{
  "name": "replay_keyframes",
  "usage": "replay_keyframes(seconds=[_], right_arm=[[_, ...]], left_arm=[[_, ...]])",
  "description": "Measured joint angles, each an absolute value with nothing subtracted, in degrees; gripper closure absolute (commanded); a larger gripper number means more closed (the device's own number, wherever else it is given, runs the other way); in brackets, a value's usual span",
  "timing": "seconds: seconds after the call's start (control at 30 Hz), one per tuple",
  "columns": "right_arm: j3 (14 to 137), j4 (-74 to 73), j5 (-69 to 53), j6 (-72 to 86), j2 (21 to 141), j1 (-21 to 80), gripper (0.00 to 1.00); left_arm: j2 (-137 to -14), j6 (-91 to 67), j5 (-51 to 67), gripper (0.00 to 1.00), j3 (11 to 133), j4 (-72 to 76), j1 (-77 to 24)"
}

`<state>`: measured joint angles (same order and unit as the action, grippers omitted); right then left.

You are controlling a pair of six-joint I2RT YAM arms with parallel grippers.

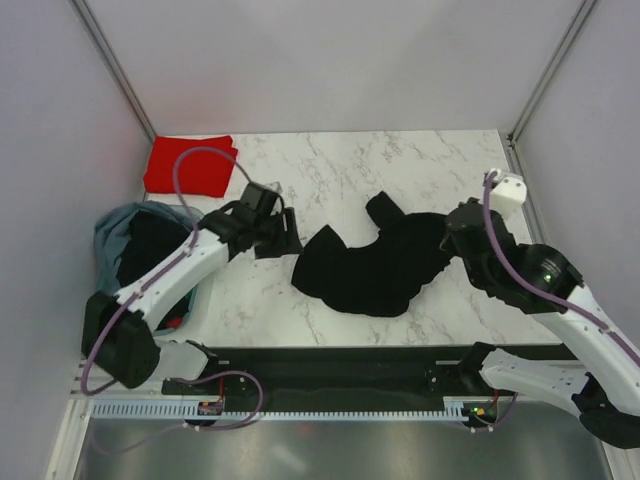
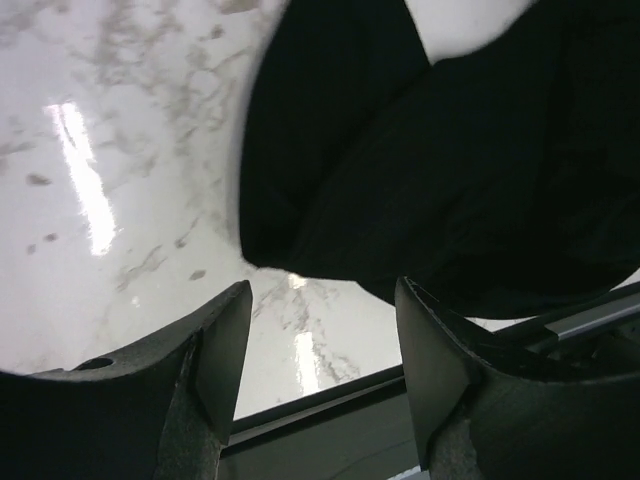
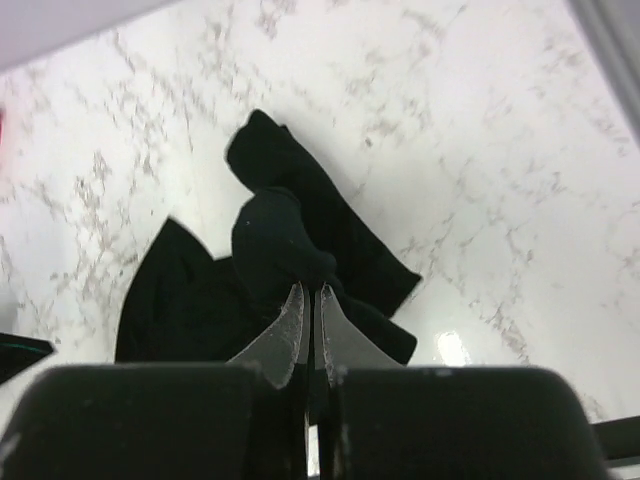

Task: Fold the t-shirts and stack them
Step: Flatten the tshirt out

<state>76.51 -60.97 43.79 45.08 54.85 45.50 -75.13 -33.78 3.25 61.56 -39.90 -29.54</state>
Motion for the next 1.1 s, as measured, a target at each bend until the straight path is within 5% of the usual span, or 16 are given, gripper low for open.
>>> replay_keyframes(seconds=[0.43,0.8,0.87,0.97,1.1], right_arm=[[73.73,-64.77,47.68,44.73,46.89,45.34,1.00],[70.00,-64.71,46.39,44.07,45.08,45.34,1.00],[69.69,-64.73,46.35,43.90,45.12,45.34,1.00],[69.65,-64.51,46.35,43.68,45.08,45.34,1.00],[69.65,-64.20,46.39,43.13,45.23,45.34,1.00]], left_arm=[[-108.14,-33.50,3.68,0.39,80.34,-28.82,-44.31],[-116.31,-33.67,4.27,0.41,82.04,-27.88,-45.39],[-116.40,-33.67,4.21,0.48,82.08,-27.79,-45.36],[-116.92,-34.04,3.31,0.93,82.11,-27.62,-45.34],[-117.40,-34.06,3.25,0.98,82.21,-27.07,-45.23]])
